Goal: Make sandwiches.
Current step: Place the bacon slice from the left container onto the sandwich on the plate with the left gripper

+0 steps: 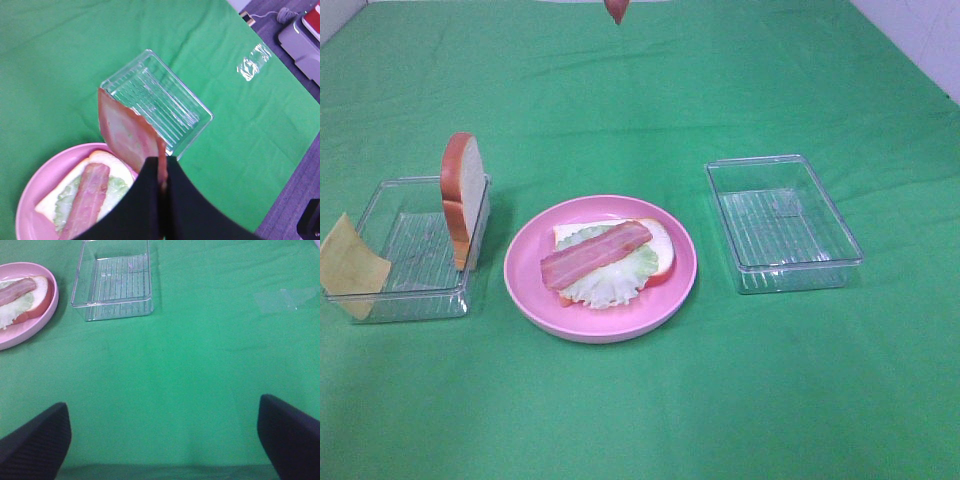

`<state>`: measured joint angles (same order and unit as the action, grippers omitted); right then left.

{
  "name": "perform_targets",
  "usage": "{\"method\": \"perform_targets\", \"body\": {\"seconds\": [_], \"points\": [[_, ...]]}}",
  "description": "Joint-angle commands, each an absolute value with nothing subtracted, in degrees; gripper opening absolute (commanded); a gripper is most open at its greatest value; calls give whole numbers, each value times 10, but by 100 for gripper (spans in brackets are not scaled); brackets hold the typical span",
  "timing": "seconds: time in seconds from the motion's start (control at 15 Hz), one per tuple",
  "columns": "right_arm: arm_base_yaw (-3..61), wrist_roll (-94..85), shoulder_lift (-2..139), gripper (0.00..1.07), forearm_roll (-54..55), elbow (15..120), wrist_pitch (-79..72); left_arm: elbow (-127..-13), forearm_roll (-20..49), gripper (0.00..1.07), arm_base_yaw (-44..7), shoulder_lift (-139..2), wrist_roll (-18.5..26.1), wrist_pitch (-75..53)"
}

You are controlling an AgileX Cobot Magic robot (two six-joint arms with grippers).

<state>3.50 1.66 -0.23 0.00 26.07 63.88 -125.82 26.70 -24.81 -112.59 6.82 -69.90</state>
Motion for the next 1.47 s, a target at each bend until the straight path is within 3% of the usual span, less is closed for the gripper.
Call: {"method": "perform_targets", "body": {"seconds": [0.07,0.6,1.0,1.27,1.47], "points": [[34,15,-20,96,-3,260,631,-1261,274,0,-281,-1157,57,-753],[34,15,-20,96,-3,260,631,-1258,274,0,-334,-1278,7,-756],[34,15,-20,96,0,260,631,-1172,269,0,-337,-1291,7,-756],[34,15,-20,96,0,260,631,-1145,214,0,-337,-1291,5,-756],[34,15,-20,96,0,260,631,-1145,124,0,-337,-1291,-28,-756]]}}
